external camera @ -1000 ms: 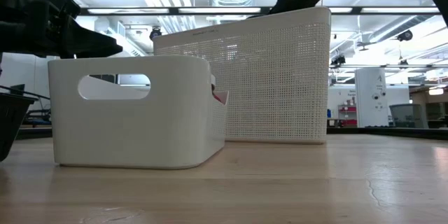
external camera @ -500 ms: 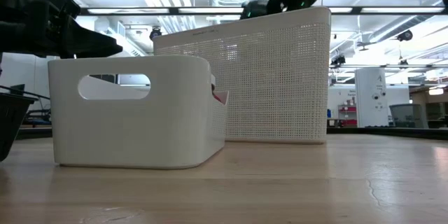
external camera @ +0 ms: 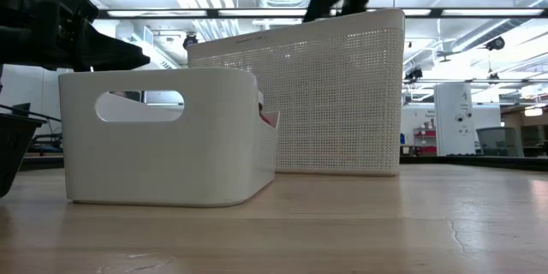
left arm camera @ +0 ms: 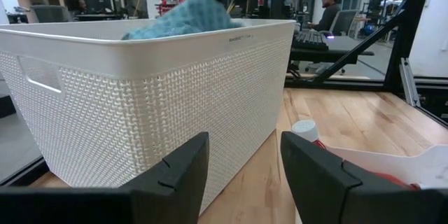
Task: Pick & Place Medicine items
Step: Put the blue patient gown into the big white bin, then return to Home Position
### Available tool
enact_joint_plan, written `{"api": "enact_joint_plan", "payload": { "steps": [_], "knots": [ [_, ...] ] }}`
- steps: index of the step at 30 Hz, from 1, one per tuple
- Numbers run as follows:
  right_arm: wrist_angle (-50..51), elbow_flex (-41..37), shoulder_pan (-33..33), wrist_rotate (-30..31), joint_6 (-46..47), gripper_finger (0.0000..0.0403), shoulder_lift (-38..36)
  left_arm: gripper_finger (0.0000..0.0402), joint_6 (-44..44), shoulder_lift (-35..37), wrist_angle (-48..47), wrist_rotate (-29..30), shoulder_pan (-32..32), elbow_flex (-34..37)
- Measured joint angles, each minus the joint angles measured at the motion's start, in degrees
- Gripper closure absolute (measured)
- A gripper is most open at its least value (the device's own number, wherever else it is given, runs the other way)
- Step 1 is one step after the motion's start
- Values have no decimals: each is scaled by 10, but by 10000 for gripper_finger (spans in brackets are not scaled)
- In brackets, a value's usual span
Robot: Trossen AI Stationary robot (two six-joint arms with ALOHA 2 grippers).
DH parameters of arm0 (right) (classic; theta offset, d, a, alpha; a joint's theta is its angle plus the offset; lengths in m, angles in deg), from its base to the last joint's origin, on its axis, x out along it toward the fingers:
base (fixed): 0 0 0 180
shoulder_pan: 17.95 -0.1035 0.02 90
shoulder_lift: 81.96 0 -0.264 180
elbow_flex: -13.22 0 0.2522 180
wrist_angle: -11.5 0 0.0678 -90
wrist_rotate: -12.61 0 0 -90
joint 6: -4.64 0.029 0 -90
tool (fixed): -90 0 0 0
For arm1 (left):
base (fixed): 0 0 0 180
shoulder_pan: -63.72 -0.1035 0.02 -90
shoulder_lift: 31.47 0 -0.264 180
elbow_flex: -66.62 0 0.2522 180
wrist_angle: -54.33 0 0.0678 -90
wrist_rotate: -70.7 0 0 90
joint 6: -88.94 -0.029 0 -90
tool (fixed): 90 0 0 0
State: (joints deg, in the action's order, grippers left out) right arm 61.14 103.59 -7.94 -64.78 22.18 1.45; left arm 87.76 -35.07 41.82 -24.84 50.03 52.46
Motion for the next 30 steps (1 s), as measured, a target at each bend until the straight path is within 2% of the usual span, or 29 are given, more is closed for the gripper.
{"api": "enact_joint_plan", "payload": {
  "steps": [4,12,18,25,30],
  "knots": [
    [-47,-21,-58,94,-35,23,-46,217,0,0,0,0,0,0],
    [-53,-61,-131,118,-38,23,-118,217,0,0,0,0,0,0],
    [-76,-125,-173,138,22,23,-150,217,0,0,0,0,0,0],
    [-293,-251,-258,290,-23,23,-168,217,0,0,0,0,0,0],
    [-376,-317,-314,317,-28,23,-165,217,0,0,0,0,0,0]
  ]
}}
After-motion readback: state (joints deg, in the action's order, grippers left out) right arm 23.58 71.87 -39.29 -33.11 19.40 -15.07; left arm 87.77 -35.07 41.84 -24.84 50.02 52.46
